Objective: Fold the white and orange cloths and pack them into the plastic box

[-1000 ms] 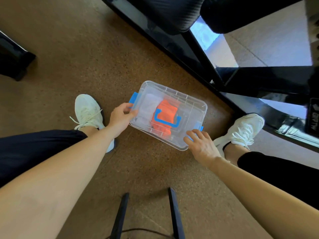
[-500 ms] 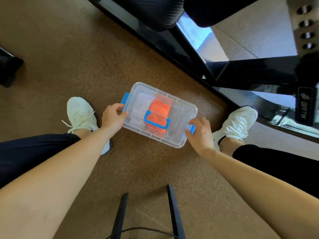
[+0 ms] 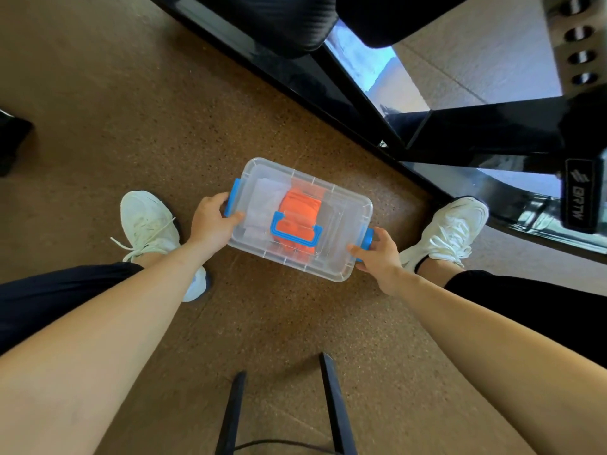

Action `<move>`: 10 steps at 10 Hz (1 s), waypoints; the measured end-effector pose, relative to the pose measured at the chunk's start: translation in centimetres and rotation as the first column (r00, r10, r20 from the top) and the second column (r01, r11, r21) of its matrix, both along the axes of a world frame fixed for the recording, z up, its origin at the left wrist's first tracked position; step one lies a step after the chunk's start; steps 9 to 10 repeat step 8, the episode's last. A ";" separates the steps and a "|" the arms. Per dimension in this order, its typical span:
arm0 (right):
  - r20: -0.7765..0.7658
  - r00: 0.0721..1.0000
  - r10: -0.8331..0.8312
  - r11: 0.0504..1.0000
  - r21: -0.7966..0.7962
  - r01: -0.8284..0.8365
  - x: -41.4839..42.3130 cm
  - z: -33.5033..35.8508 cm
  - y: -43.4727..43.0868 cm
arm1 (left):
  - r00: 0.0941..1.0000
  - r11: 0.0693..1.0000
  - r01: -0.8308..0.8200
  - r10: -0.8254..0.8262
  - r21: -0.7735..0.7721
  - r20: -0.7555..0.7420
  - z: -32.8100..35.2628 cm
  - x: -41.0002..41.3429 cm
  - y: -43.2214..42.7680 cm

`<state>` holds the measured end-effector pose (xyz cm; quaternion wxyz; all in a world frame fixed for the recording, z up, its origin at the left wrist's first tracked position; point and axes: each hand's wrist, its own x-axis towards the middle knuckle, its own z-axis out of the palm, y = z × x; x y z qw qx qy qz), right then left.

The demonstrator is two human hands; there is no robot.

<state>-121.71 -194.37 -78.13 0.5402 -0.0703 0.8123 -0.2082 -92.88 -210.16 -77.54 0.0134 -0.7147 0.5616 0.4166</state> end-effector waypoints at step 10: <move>-0.207 0.881 0.426 0.884 -0.114 -0.454 -1.9 5.8 -8.5 | 0.980 0.990 0.093 -0.072 0.108 -0.183 6.2 -2.8 -4.7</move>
